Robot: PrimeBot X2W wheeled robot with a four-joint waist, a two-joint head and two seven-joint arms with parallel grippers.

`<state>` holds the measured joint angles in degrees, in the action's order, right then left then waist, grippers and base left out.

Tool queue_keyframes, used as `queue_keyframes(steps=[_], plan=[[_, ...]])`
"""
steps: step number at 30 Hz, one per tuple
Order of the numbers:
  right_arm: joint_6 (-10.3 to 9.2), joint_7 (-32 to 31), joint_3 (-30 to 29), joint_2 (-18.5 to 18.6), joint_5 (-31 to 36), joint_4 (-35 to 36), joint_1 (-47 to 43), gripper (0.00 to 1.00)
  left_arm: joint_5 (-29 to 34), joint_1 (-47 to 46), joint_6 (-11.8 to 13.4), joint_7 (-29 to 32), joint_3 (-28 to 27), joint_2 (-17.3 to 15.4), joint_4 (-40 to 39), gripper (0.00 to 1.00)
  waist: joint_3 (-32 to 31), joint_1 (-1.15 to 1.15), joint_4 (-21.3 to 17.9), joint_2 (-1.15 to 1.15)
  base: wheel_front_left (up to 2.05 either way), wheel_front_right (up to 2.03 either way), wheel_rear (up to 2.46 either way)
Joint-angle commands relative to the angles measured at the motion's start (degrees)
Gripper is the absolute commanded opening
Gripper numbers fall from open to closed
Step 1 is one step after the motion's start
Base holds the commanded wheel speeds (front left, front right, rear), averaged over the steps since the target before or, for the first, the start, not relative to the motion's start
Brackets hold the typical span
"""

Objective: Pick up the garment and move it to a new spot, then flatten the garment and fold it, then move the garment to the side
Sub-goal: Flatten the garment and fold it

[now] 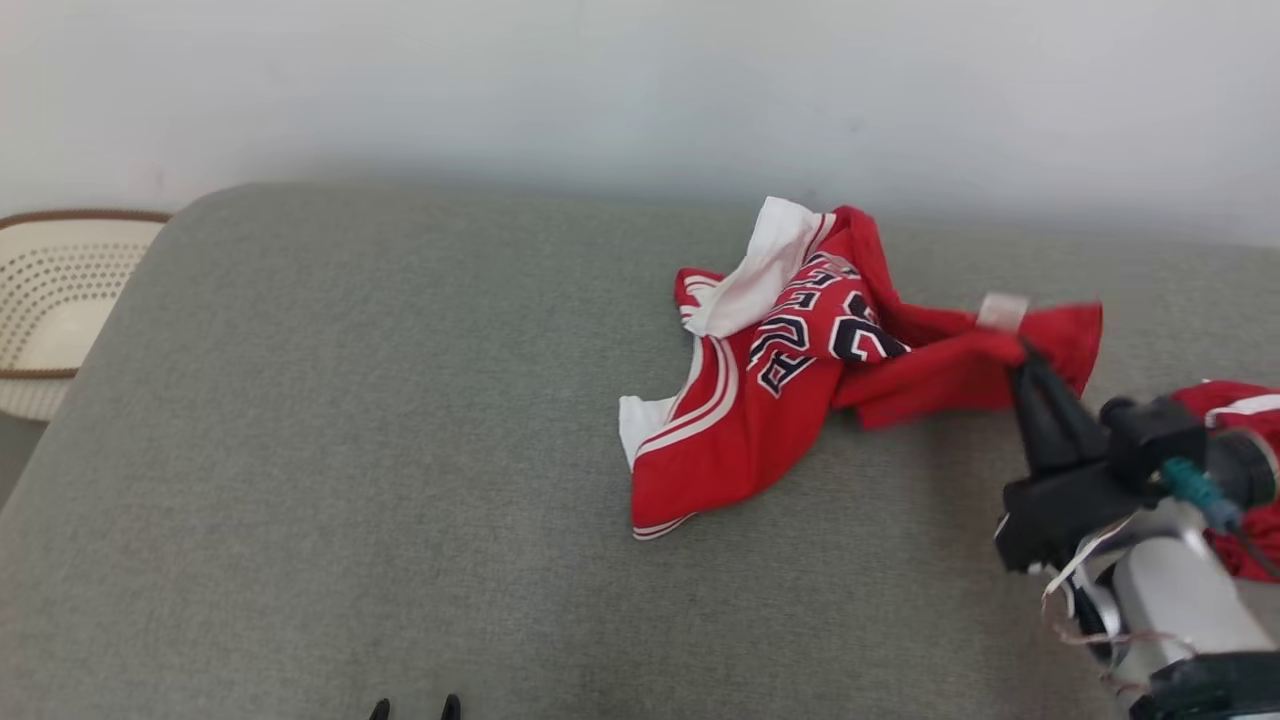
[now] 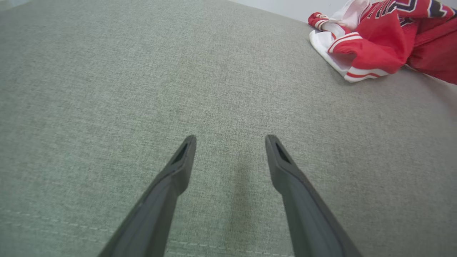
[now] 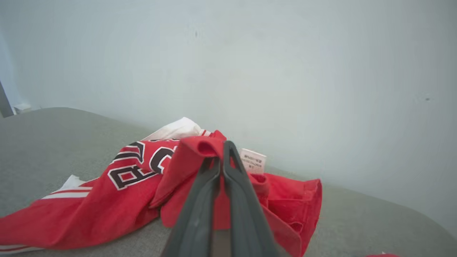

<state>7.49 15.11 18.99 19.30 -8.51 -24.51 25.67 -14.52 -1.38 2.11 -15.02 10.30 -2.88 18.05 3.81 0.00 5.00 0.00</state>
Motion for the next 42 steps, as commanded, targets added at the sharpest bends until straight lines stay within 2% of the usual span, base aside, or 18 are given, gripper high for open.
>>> queue_keyframes(steps=[1, 8, 11, 20, 21, 23, 24, 27, 31, 42], plan=[[0.0, 0.0, -0.8, 0.5, 0.5, 1.7, 1.4, 0.0, 0.0, 0.5, 0.0, -0.2, 0.1, 0.0, 0.3, 1.0, -1.7, 0.0, -2.0, 0.0, 0.0, 0.0, 0.0], [0.0, 0.0, -4.8, 1.5, 1.4, 6.3, 6.5, 0.0, -0.4, 0.2, 0.0, -0.2, 0.7, -0.1, 0.5, 1.0, -2.9, 0.0, -2.8, 0.0, 0.0, 0.0, 0.0], [0.0, 0.0, -4.6, 1.7, 0.7, 6.7, 6.7, 0.0, -0.4, 0.6, -0.1, -0.2, 0.6, 0.0, 0.6, 1.0, -3.1, 0.0, -2.9, 0.0, 0.0, 0.0, 0.0], [0.0, 0.0, 7.7, 3.1, -6.6, 1.3, -2.5, 0.0, -0.3, 1.4, 0.0, -0.2, 0.1, 0.0, 0.1, 1.0, -3.4, 0.0, -3.7, 0.0, 0.0, 0.0, 0.0], [0.0, 0.0, 8.9, 3.1, -7.7, 0.3, -3.7, 0.03, -0.2, 1.3, -0.1, -0.2, 0.0, 0.0, 0.0, 1.0, -3.3, 0.0, -3.9, 0.0, 0.0, 0.0, 0.0], [0.0, 0.0, 11.0, 2.9, -10.3, -1.0, -5.8, 0.84, 0.0, 0.8, -0.1, -0.2, -0.1, 0.0, -0.2, 1.0, -3.3, 0.0, -4.3, 0.0, 0.0, 0.0, 0.0], [0.0, 0.0, 11.8, 3.0, -11.2, -1.4, -6.5, 1.0, 0.1, 0.6, 0.0, -0.2, -0.2, 0.0, -0.3, 1.0, -3.3, 0.0, -4.6, 0.0, 0.0, 0.0, 0.0], [0.0, 0.0, 12.9, 3.3, -12.9, -1.7, -8.5, 1.0, 0.7, 0.3, -0.3, -0.2, -0.6, 0.0, -0.7, 1.0, -3.7, 0.0, -5.7, 0.0, 0.0, 0.0, 0.0], [0.0, 0.0, 11.1, 2.3, -13.7, -0.7, -10.6, 1.0, 1.4, -1.0, -0.5, -0.2, -1.4, 0.0, -1.1, 1.0, -4.3, 0.0, -7.5, 0.0, 0.0, 0.0, 0.0], [0.0, 0.0, 3.6, -2.0, -8.3, 4.1, -14.9, 1.0, 3.2, -2.5, -0.1, -0.2, -1.2, 0.0, -2.8, 1.0, -4.4, 0.0, -13.2, 0.0, 0.0, 0.0, 0.0]])
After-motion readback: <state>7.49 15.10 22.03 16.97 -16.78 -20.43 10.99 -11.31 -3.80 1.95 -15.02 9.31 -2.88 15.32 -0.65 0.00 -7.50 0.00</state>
